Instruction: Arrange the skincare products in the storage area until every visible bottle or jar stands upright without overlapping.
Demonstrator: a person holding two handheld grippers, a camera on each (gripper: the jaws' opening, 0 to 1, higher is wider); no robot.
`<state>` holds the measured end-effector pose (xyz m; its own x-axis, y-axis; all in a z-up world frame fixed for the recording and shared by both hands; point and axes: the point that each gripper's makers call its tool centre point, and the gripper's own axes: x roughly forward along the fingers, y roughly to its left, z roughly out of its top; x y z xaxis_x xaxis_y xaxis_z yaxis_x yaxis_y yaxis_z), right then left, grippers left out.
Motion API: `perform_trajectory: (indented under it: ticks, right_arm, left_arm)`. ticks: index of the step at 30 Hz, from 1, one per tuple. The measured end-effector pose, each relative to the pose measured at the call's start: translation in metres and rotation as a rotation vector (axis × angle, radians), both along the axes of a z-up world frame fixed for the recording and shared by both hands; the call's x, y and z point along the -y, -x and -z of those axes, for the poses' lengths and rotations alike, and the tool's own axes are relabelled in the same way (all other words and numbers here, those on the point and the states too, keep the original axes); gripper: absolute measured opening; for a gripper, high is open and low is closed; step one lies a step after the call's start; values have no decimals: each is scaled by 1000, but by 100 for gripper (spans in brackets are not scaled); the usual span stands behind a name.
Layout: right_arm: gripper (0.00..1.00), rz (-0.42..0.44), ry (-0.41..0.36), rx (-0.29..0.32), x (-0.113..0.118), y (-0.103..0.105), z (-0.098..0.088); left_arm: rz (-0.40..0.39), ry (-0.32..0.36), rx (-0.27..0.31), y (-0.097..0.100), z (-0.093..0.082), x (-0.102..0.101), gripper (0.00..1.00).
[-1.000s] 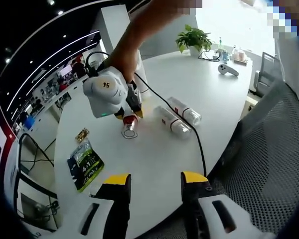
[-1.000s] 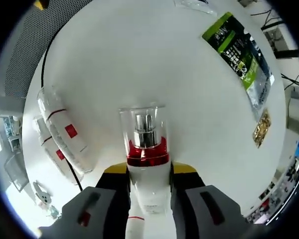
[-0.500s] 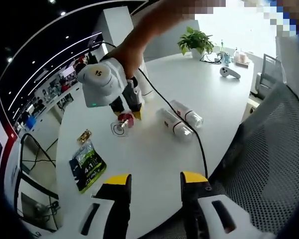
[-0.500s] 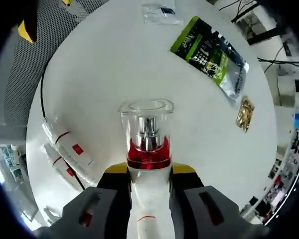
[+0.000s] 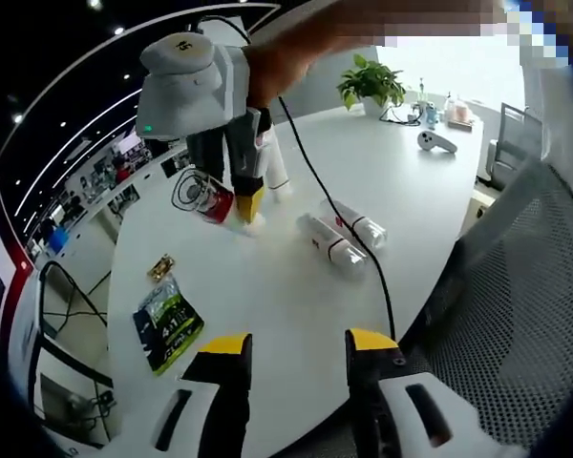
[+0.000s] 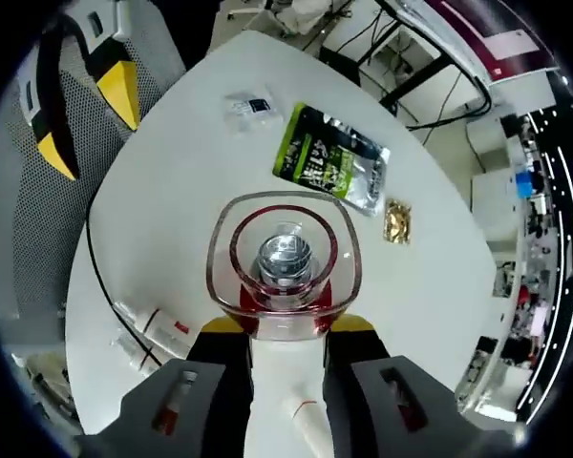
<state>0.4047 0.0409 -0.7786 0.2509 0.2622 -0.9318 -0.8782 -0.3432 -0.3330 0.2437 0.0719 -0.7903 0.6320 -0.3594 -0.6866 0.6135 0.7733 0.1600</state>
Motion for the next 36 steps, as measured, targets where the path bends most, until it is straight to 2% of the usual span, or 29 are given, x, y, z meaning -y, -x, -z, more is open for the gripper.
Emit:
perform_trajectory:
  ticks: [1,5,7,8,10,11,19,24,32,36]
  right_arm:
    - [24,16,-23,-1,-1,1,-3]
    - [24,133,-165,-68,-4,13,-25]
    - [24,180,-243,-69,-5,14,-37]
    - [24,193,-252,-67,-3,14,-42]
    - [24,259,-310,-107,-2,17,-54]
    - [24,306,-372,-141,-3,18,-62]
    - [24,436,-657,-189,0,20,-124]
    - [24,484,-808,-244,4,21,-149]
    - [24,509,-834,-246,16,29,-149]
    - [24,517,-887,-258,18,35,-158]
  left_arm:
    - [1,1,2,0,0,0,40]
    - [-2,4,10,-1,-2,0,40]
    - [-1,7,19,-2,-4,0,40]
    - [0,9,20,-2,-4,0,40]
    - [2,10,24,-1,-5,0,40]
    - [2,11,25,-2,-5,0,40]
    - [-21,47,45,-5,-12,-1,40]
    - [-26,65,52,-5,-15,0,40]
    - [-18,60,52,-5,-15,0,40]
    - [-18,61,54,-4,-16,1,40]
